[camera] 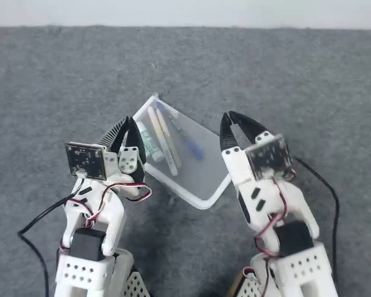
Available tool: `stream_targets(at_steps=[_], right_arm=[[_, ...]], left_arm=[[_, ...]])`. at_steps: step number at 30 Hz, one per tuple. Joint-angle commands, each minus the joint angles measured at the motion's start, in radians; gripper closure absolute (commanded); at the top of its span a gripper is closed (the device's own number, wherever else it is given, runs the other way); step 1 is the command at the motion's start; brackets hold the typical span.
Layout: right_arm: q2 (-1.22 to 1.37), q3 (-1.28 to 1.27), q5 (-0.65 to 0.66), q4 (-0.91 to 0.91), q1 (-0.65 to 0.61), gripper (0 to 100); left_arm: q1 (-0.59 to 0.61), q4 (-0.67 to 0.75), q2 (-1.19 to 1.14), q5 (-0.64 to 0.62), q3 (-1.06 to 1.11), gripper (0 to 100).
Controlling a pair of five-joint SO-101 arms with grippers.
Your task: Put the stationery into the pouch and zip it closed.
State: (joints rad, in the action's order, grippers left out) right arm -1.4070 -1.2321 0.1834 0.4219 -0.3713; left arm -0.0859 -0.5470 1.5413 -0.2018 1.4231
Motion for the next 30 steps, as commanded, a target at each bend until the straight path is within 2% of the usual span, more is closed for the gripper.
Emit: stream_targets(at_steps=[1, 7, 16, 23, 26, 30], right_arm=[[-0.114, -0.014, 0.015, -0.022, 0.001, 99.2], [-0.145, -0.025, 0.009, -0.021, 0.001, 99.2], [-0.156, -0.055, 0.009, -0.008, -0.005, 99.0], [-0.157, -0.054, 0.008, 0.188, -0.022, 98.8], [-0.157, -0.055, -0.011, 0.239, -0.03, 98.8], [-0.157, -0.055, -0.147, 0.289, -0.022, 98.8]], left_arm=[[0.006, 0.023, 0.06, 0.009, -0.015, 99], [0.005, -0.031, 0.304, 0.012, 0.07, 99], [0.005, -0.011, 0.282, 0.012, 0.076, 99], [0.005, -0.008, 0.282, 0.014, 0.079, 98], [0.0, -0.005, 0.282, 0.014, 0.104, 93], [0.003, 0.028, 0.282, 0.011, 0.166, 81]])
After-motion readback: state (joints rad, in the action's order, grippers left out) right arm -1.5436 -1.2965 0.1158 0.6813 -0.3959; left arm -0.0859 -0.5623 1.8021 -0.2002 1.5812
